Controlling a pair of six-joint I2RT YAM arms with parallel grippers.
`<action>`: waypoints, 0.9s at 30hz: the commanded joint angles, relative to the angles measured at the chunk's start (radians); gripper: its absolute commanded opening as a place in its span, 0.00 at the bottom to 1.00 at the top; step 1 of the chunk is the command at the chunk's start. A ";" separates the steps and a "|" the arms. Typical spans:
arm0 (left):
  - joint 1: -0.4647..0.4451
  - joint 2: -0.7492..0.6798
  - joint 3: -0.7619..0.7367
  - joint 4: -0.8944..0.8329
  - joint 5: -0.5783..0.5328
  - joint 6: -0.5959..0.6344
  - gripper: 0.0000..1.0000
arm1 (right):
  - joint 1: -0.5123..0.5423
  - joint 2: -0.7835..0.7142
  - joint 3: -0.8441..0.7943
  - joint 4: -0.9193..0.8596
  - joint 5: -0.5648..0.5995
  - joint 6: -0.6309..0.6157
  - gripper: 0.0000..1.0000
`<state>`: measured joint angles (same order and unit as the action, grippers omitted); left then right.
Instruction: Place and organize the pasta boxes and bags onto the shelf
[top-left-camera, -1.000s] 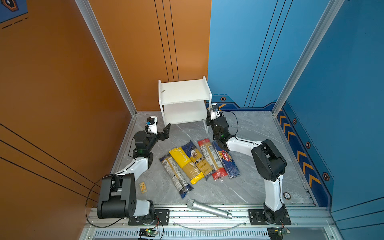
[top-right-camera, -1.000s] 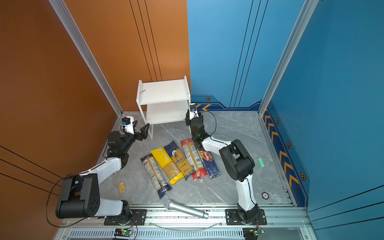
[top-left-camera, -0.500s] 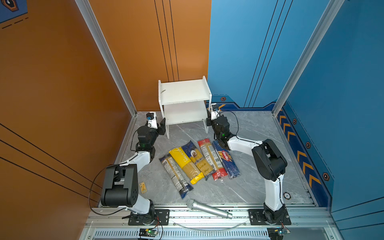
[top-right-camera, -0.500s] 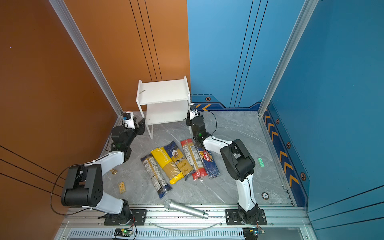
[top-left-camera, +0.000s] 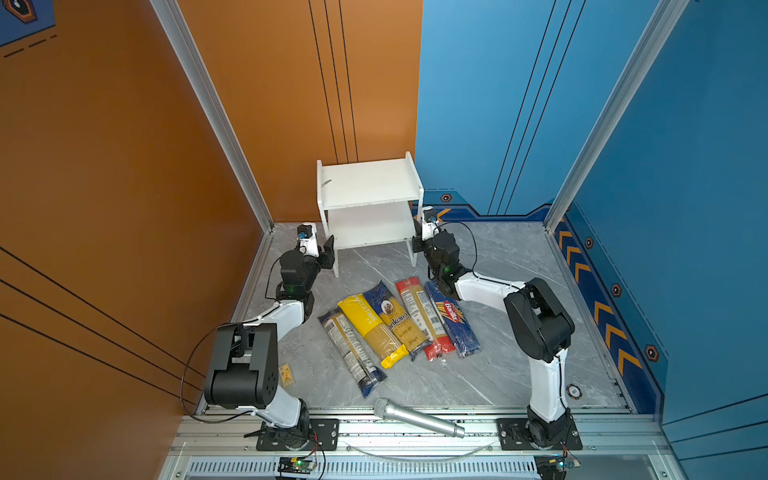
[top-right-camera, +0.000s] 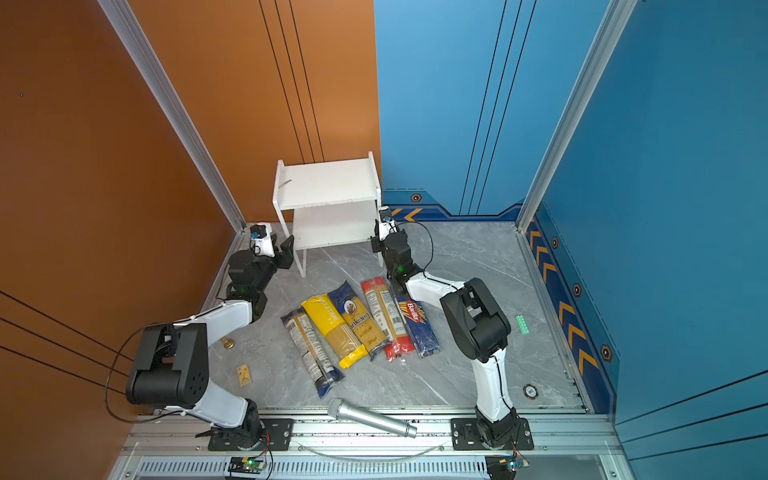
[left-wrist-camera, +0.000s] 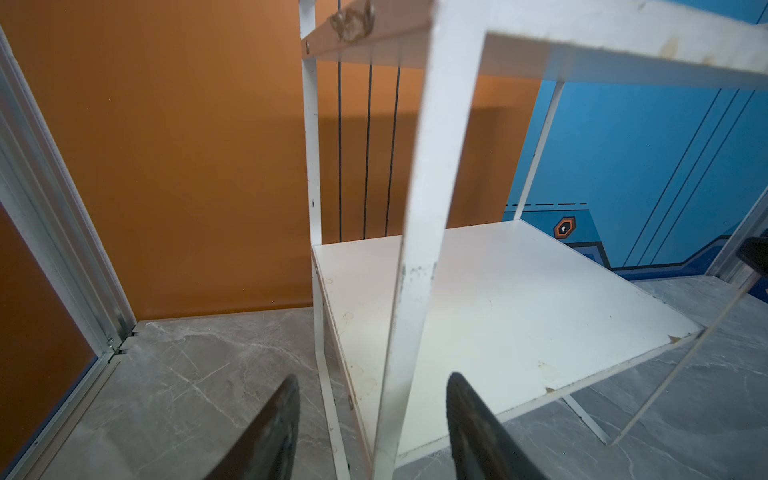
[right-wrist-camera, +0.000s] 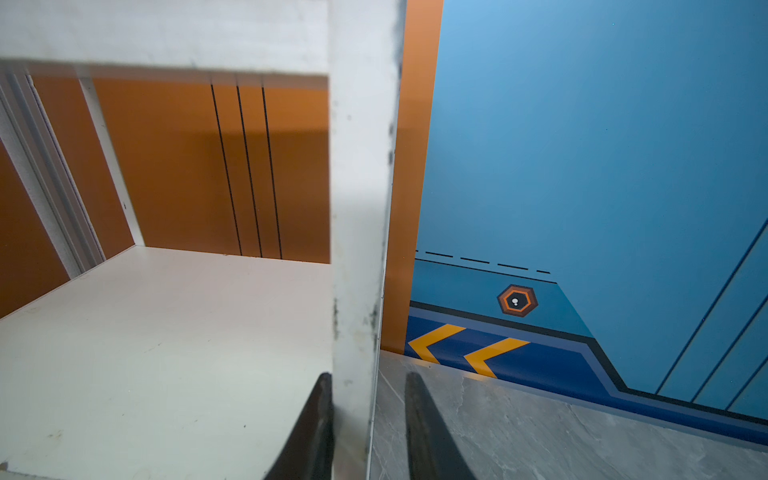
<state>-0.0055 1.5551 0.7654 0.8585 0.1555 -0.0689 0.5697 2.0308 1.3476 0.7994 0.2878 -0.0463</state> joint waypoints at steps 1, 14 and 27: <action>-0.011 0.018 0.032 0.023 -0.046 -0.008 0.57 | -0.018 -0.019 0.019 -0.002 0.019 0.009 0.26; -0.033 0.066 0.059 0.066 -0.097 -0.028 0.51 | -0.016 -0.014 0.021 0.004 0.024 0.011 0.19; -0.039 0.089 0.063 0.089 -0.112 -0.046 0.39 | -0.015 -0.018 0.020 0.004 0.026 0.006 0.04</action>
<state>-0.0380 1.6249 0.8005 0.9188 0.0666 -0.1024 0.5709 2.0308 1.3476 0.7998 0.2653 -0.0250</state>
